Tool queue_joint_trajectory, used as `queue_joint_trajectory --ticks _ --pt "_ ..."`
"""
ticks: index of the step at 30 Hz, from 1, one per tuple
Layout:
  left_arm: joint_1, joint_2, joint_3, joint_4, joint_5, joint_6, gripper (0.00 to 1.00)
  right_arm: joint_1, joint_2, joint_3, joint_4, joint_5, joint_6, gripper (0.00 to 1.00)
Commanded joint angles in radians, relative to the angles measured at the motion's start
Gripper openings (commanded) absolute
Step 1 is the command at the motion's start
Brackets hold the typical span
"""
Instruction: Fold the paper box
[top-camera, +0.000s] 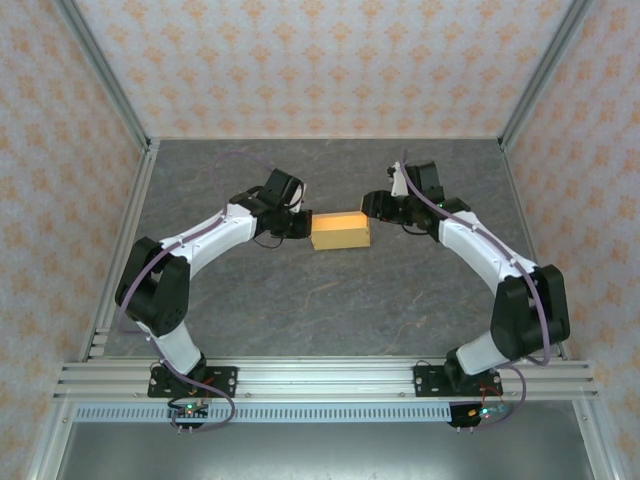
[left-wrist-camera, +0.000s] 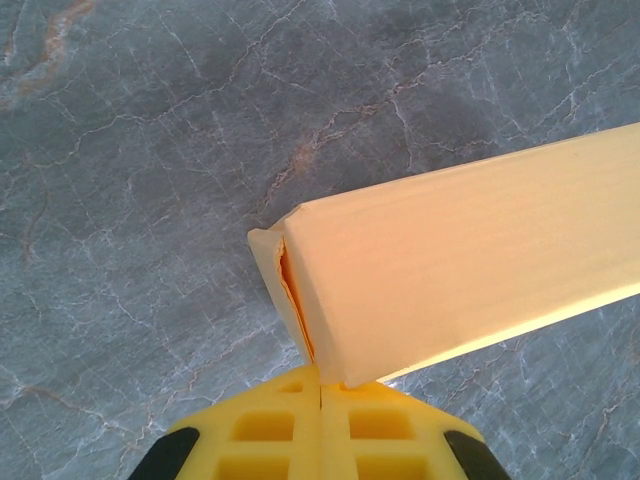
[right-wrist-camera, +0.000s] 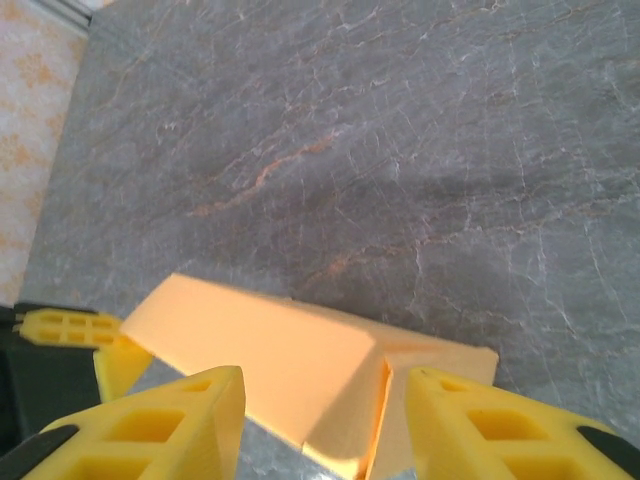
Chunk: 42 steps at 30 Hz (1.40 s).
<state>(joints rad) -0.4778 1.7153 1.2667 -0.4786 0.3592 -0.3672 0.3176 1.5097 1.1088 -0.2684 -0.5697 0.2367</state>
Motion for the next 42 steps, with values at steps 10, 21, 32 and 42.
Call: queue_joint_trajectory --ticks 10,21,32,42 --pt "-0.002 0.017 0.014 -0.085 -0.039 -0.001 0.0 -0.005 0.075 -0.09 0.169 -0.045 0.117 0.47" --pt "-0.015 0.013 0.019 -0.086 -0.046 -0.018 0.01 -0.005 0.098 -0.24 0.342 -0.057 0.202 0.43" --pt "-0.015 -0.053 -0.032 -0.083 -0.065 -0.022 0.28 -0.005 0.095 -0.275 0.361 -0.045 0.202 0.42" --pt "-0.015 -0.1 -0.069 -0.091 -0.065 -0.015 0.36 -0.006 0.097 -0.286 0.368 -0.036 0.203 0.4"
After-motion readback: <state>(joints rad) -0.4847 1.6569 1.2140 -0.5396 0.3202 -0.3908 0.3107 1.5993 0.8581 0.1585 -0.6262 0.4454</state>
